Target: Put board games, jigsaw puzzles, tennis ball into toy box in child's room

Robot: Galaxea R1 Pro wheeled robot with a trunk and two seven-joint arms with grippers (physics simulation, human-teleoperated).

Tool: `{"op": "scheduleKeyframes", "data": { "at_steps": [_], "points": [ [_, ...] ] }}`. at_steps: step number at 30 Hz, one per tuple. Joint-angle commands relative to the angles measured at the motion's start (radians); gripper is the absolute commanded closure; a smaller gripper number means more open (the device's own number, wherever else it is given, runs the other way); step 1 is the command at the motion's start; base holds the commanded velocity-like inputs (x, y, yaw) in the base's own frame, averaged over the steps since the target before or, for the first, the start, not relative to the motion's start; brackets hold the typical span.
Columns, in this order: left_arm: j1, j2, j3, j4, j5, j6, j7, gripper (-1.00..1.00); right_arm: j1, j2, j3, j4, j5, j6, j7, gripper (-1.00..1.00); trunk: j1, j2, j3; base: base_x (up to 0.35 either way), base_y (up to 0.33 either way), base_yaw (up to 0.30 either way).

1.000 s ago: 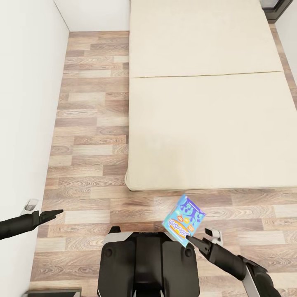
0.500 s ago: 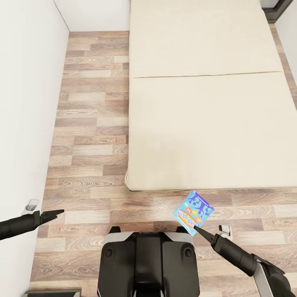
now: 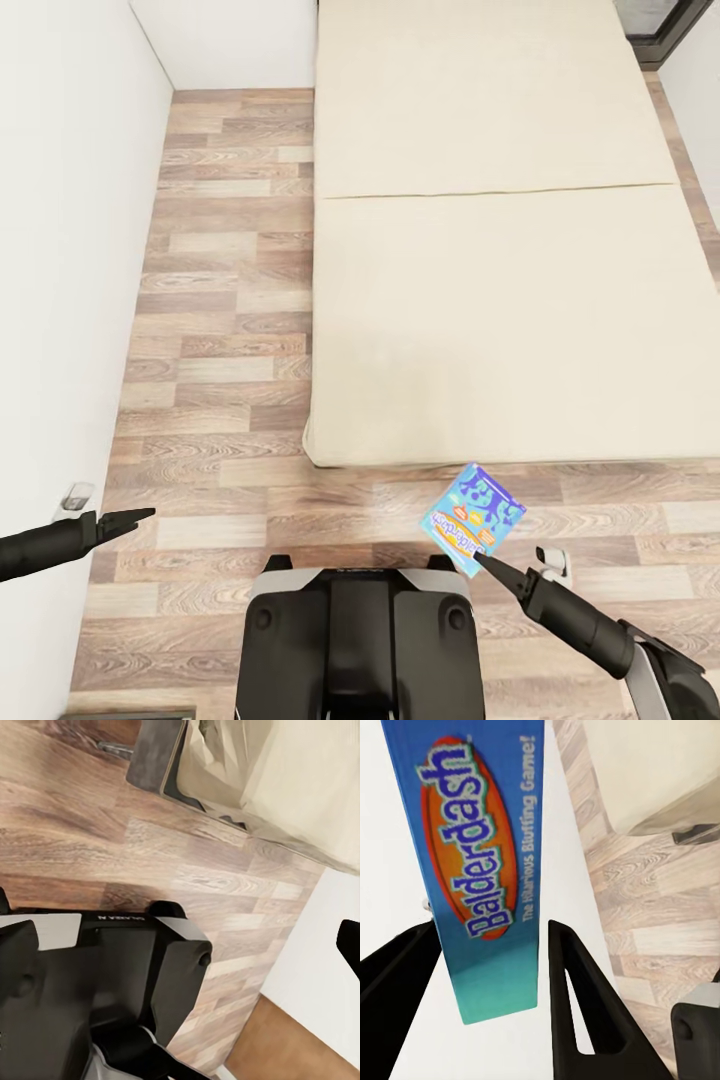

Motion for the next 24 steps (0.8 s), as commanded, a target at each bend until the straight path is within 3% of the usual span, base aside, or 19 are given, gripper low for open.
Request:
{"op": "scheduleKeyframes", "data": {
  "at_steps": [1,16,20,21,24],
  "points": [
    [0.0,0.001,0.0,0.0,0.002,0.006,-0.002,-1.0,0.0,0.0,0.0,-0.001,-0.003,0.008,0.001,1.0,0.001,-0.001,0.001,0.0,0.0,-0.004],
    [-0.001,0.019,0.011,0.001,0.002,0.008,-0.004,-1.0,0.006,0.0,-0.001,-0.006,-0.003,0.008,0.006,1.0,0.001,-0.001,0.026,0.0,0.0,-0.095],
    [0.0,0.077,0.015,0.002,0.01,0.021,-0.043,-1.0,0.014,0.0,0.0,-0.007,-0.003,0.006,0.013,1.0,0.001,-0.001,0.032,0.0,0.0,-0.119],
    [0.001,0.102,0.016,0.003,0.01,0.024,-0.081,-1.0,0.015,0.0,-0.001,-0.011,-0.003,0.006,0.015,1.0,0.001,-0.001,0.034,0.0,0.0,-0.119],
    [0.004,0.143,0.016,0.005,0.007,0.026,-0.195,-1.0,0.021,0.0,-0.001,-0.029,-0.003,0.006,0.016,1.0,0.001,-0.001,0.039,0.0,0.0,-0.119]
  ]
}}
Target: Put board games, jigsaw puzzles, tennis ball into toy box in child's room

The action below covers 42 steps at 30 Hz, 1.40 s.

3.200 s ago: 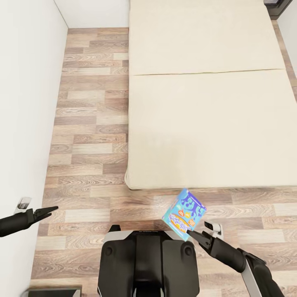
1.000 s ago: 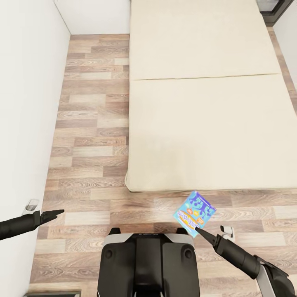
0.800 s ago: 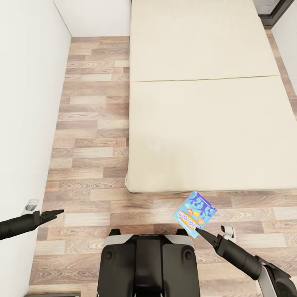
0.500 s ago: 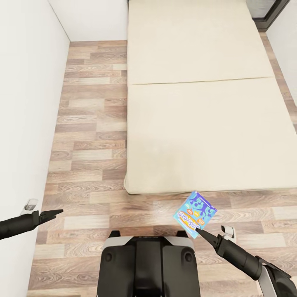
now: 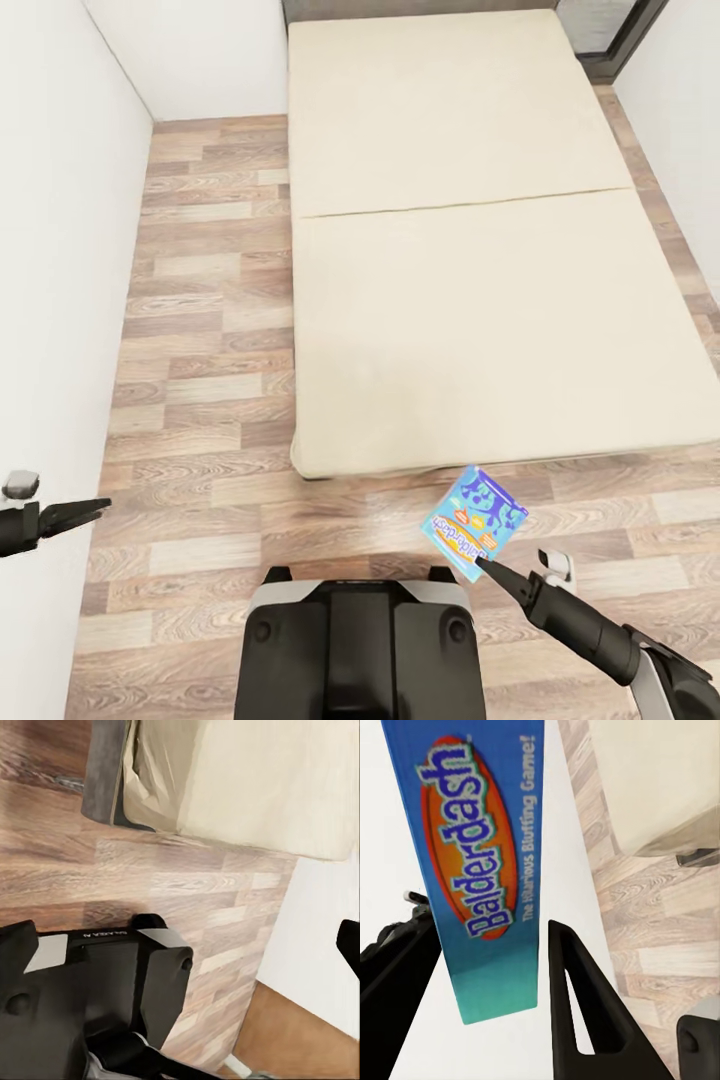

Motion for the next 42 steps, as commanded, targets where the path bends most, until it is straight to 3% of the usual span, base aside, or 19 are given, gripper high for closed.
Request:
{"op": "scheduleKeyframes", "data": {
  "at_steps": [1,4,7,16,42],
  "points": [
    [0.002,0.014,0.001,0.001,-0.001,0.009,-0.066,-1.0,0.006,0.0,0.0,-0.009,-0.003,0.009,0.001,1.0,0.001,-0.001,0.001,0.0,0.0,-0.119],
    [0.005,0.03,0.001,0.002,-0.005,0.01,-0.171,-1.0,0.016,0.0,0.0,-0.024,-0.003,0.01,0.0,1.0,0.001,-0.001,0.006,0.0,0.0,-0.119],
    [0.006,0.036,0.0,0.002,-0.01,0.01,-0.214,-1.0,0.019,0.0,0.0,-0.032,-0.003,0.01,0.0,1.0,0.001,-0.001,0.011,0.0,0.0,-0.119],
    [0.007,0.062,0.0,0.007,-0.018,0.004,-0.216,-1.0,0.024,-0.001,-0.001,-0.057,-0.003,0.012,-0.001,1.0,0.001,-0.001,0.026,0.0,0.0,-0.119],
    [0.007,0.066,0.0,0.008,-0.018,0.004,-0.216,-1.0,0.046,-0.001,-0.024,-0.076,-0.004,0.018,0.02,1.0,0.001,-0.001,0.069,0.0,0.0,-0.122]
  ]
}}
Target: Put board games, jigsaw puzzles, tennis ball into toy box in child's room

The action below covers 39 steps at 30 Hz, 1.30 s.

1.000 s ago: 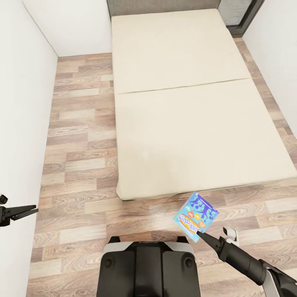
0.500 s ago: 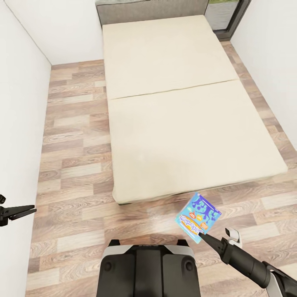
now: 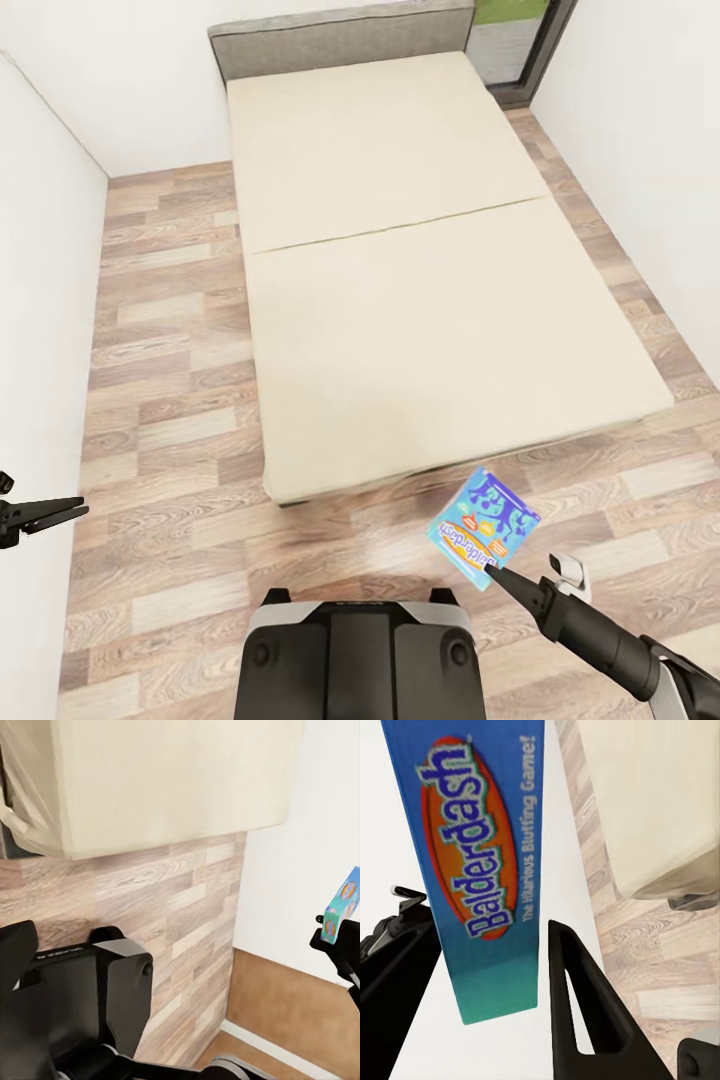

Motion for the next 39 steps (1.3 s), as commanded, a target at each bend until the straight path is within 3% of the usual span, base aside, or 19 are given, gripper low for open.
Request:
{"op": "scheduleKeyframes", "data": {
  "at_steps": [1,39],
  "points": [
    [0.0,0.0,0.0,0.0,0.0,0.011,-0.004,-1.0,0.0,0.0,-0.001,0.0,-0.003,0.009,0.002,1.0,0.001,-0.001,0.001,0.0,0.0,-0.125],
    [0.0,-0.005,-0.002,-0.001,0.004,0.01,-0.004,-1.0,0.0,-0.001,-0.025,-0.008,-0.003,0.01,0.044,1.0,0.001,-0.001,0.064,0.0,0.0,-0.125]
  ]
}}
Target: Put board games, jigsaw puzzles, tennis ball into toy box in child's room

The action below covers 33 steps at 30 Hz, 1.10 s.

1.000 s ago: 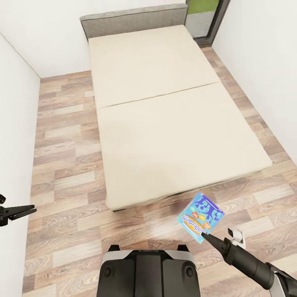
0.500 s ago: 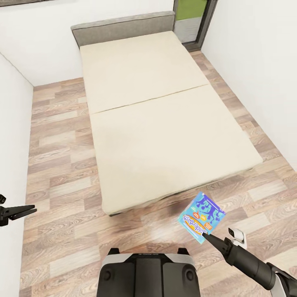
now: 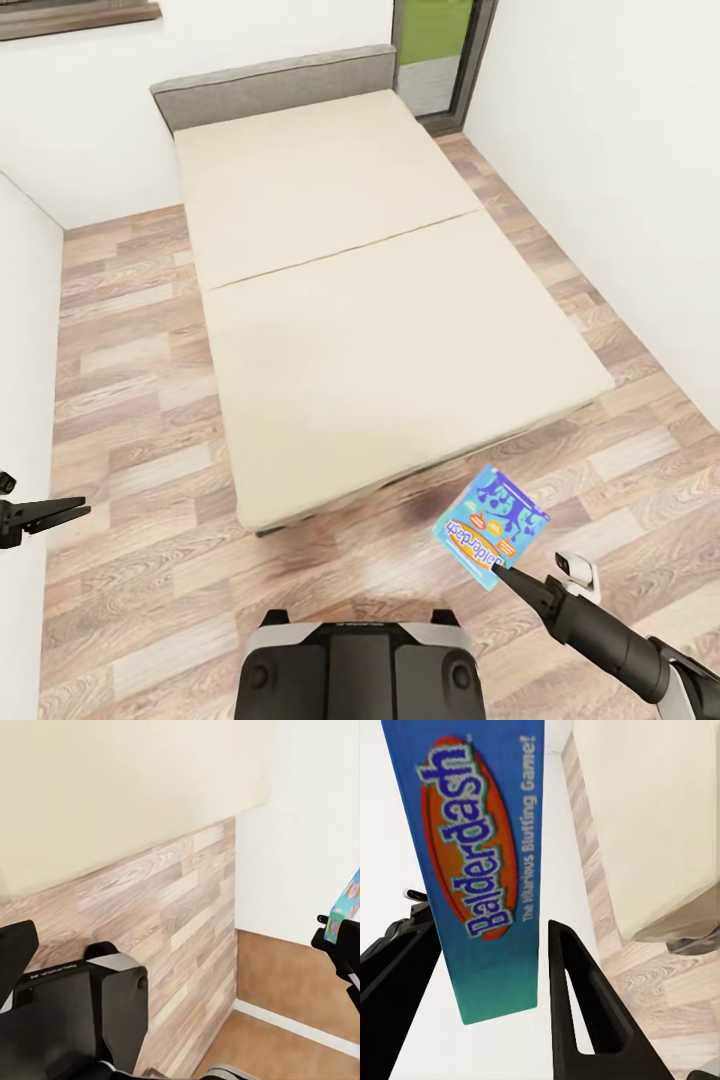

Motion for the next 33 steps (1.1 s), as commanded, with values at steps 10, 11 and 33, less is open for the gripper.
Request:
{"op": "scheduleKeyframes", "data": {
  "at_steps": [10,11,33],
  "points": [
    [0.0,-0.003,-0.001,-0.001,-0.001,0.01,-0.004,-1.0,0.0,0.001,-0.001,0.0,-0.002,0.009,0.002,1.0,0.001,-0.001,0.016,0.0,0.0,-0.125],
    [0.0,-0.003,-0.001,-0.001,0.0,0.01,-0.004,-1.0,0.0,0.001,-0.001,0.0,-0.002,0.009,0.002,1.0,0.001,-0.001,0.017,0.0,0.0,-0.125],
    [0.0,-0.006,-0.002,-0.003,0.001,0.01,-0.004,-1.0,0.0,0.001,-0.006,0.0,-0.003,0.008,0.008,1.0,0.001,-0.001,0.054,0.0,0.0,-0.125]
  ]
}}
